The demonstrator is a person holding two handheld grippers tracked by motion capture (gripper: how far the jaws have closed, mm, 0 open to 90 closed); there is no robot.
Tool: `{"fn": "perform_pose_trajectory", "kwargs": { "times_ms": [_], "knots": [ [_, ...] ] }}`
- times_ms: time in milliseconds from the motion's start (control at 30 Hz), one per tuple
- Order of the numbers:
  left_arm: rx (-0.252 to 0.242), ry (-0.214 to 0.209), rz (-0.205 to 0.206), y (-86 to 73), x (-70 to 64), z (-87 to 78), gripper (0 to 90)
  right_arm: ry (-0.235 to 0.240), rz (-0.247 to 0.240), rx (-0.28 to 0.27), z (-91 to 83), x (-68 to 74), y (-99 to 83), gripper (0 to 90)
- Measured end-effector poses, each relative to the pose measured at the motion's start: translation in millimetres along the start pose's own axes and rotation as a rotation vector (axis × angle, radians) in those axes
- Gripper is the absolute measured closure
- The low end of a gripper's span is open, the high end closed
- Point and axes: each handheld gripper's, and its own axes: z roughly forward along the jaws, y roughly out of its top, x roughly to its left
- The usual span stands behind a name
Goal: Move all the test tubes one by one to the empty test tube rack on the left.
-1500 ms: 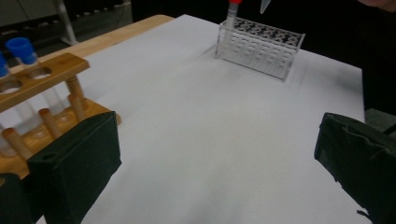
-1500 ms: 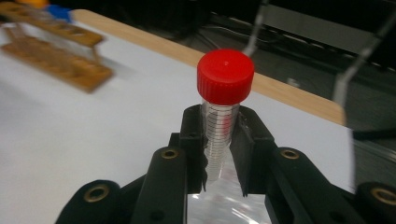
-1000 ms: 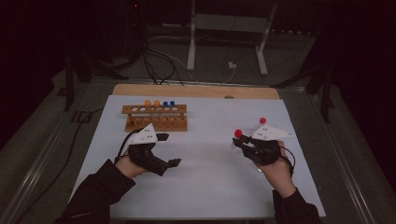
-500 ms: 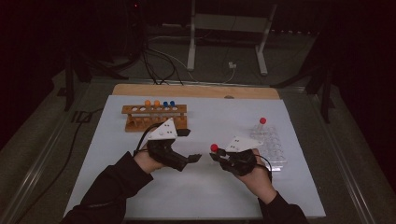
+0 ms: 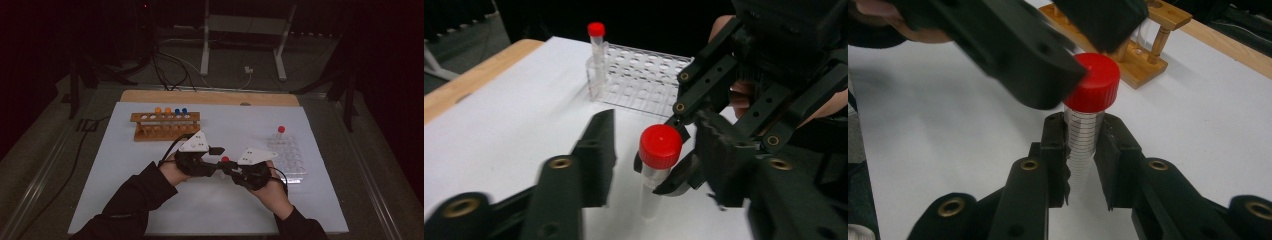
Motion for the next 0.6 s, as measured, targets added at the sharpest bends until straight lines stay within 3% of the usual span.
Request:
{"fn": "perform_pose_trajectory", "kwargs": {
  "times_ms": [200,467,600],
  "knots": [
    [0.017,-0.036,0.011,0.4,0.3,3.5,69.9,-0.001,0.001,-0.005,-0.7,-0.2,0.5,75.4],
    [0.022,-0.032,0.036,2.5,0.4,1.4,71.9,0.018,0.02,-0.02,-0.7,-1.0,0.0,74.5],
    [0.027,-0.008,0.038,3.8,2.7,-4.2,72.0,0.017,0.033,-0.046,-3.9,-3.5,-0.2,58.9]
  ]
}}
